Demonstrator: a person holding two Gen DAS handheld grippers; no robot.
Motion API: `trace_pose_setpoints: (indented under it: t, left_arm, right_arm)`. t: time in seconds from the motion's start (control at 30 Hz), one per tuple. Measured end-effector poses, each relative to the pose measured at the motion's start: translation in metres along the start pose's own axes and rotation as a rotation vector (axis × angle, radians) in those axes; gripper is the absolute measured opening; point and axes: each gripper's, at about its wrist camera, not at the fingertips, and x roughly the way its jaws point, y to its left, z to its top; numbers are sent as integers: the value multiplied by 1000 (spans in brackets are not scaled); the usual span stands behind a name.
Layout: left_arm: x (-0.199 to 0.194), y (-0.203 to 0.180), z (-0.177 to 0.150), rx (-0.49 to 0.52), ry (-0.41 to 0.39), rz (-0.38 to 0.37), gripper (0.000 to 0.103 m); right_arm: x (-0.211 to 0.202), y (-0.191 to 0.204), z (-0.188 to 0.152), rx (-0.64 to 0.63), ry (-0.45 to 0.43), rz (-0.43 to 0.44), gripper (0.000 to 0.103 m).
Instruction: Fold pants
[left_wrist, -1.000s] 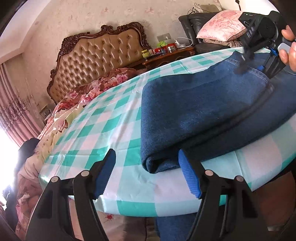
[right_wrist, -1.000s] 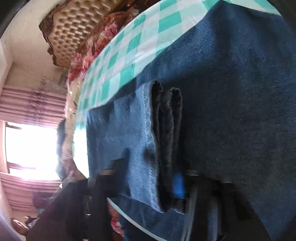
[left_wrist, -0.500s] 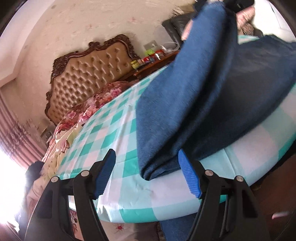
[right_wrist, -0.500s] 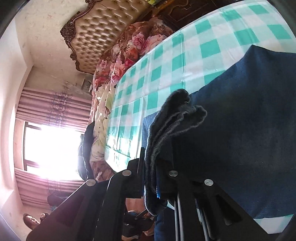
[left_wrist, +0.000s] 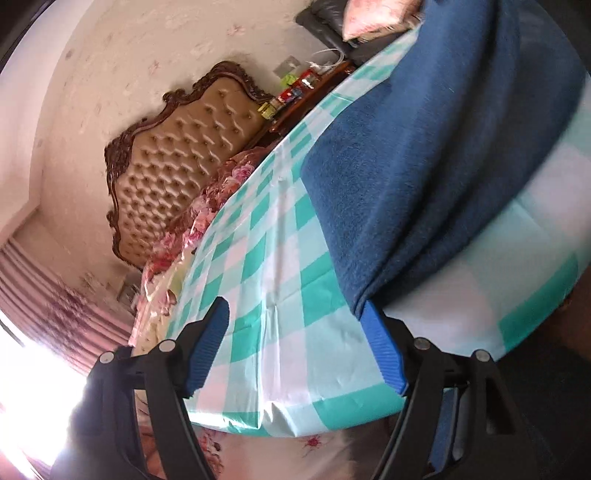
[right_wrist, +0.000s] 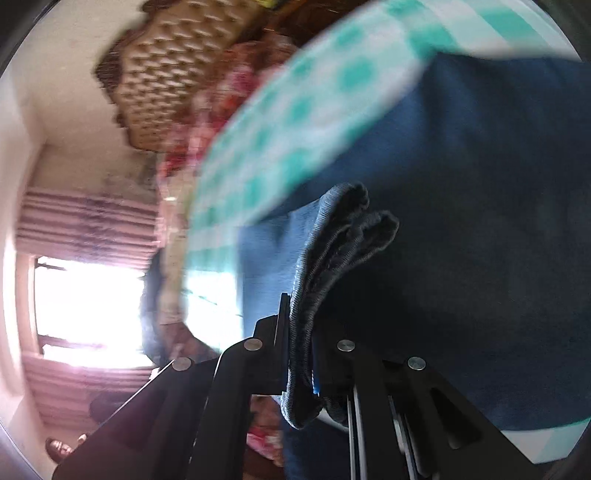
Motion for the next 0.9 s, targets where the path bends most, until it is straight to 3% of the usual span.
trace_pose_setpoints:
  t: [0.17,0.33,0.4,0.47,0.57,0.63,0.7,0.73,0.83,0.9]
  left_arm:
    - [0,-3,-3,-21,9,-15,74]
    - [-4,-7,-3,0,14,-11,74]
    - [-10,2,-4,-14,25,-56,74]
    - [-23,21,-5,-94,20,-138,73]
    - [-35,67,7,-370,-12,-371,66]
    - [-27,86,38,-524,-45,-537,62]
    - [-19,83,76,-556,-76,-666,54]
    - [-13,77,104,-567,-88,-736,53]
    - [2,50,171,-558,-97,-925,44]
    - [14,21,212,-495,-33,-947,43]
  right_arm:
    - [22,-34,-5,-27,3,-61,11]
    - [27,-27,-14,-146,-25,-132,11]
    - [28,-26,-17,-175,-42,-166,9]
    - [28,-30,-17,-183,-44,-157,10]
    - [23,-31,-17,-182,-48,-154,19]
    - [18,-28,-19,-190,-70,-177,41]
    - [11,-25,-23,-196,-117,-230,58]
    - [8,-24,-27,-196,-139,-255,61]
    - [2,-27,-37,-186,-167,-299,61]
    - [-2,-28,-46,-192,-195,-335,60]
